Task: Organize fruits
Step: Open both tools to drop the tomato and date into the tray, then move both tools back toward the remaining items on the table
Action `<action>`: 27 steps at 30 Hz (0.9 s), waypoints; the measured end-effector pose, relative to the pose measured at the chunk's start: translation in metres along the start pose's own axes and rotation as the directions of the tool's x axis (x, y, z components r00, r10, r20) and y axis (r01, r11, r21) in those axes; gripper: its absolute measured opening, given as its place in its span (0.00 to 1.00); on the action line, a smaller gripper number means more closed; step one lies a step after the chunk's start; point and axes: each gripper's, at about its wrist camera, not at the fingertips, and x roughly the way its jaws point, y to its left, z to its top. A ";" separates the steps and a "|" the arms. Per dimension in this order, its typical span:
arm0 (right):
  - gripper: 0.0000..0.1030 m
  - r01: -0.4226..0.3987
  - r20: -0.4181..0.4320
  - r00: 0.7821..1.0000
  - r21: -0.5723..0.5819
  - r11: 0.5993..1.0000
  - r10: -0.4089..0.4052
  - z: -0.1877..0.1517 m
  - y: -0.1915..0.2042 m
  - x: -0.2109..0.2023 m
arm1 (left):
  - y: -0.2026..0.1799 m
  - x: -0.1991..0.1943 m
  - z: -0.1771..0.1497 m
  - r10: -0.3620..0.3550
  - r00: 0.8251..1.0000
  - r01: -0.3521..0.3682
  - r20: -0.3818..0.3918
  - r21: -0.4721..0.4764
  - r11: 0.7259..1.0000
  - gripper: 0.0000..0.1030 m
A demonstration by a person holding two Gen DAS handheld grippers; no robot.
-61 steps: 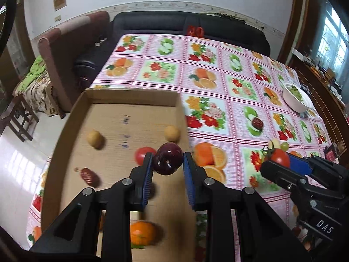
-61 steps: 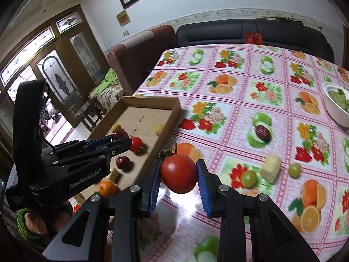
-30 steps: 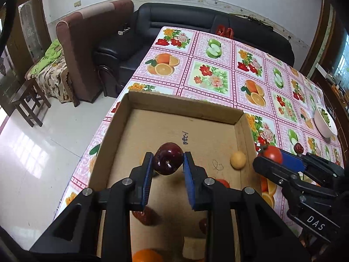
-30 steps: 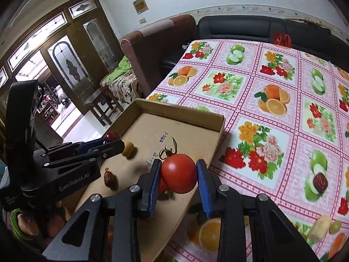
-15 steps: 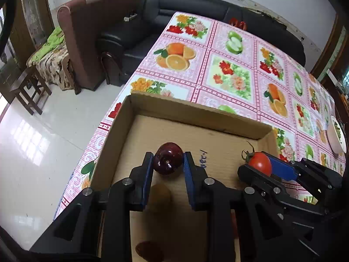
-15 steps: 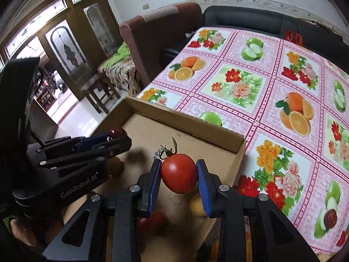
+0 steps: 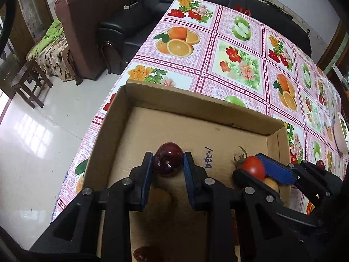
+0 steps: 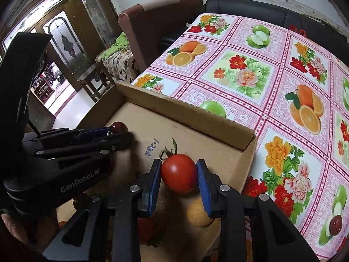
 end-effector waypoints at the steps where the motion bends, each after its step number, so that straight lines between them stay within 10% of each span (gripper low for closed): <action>1: 0.33 -0.006 0.002 1.000 0.001 1.000 0.006 0.000 0.000 0.000 | 0.001 0.000 0.000 -0.001 1.000 0.001 -0.001 -0.002 1.000 0.25; 27: 0.46 0.012 0.150 0.989 0.029 0.999 -0.016 -0.061 -0.012 -0.106 | -0.029 -0.093 -0.050 -0.049 0.978 0.053 0.203 -0.016 0.998 0.44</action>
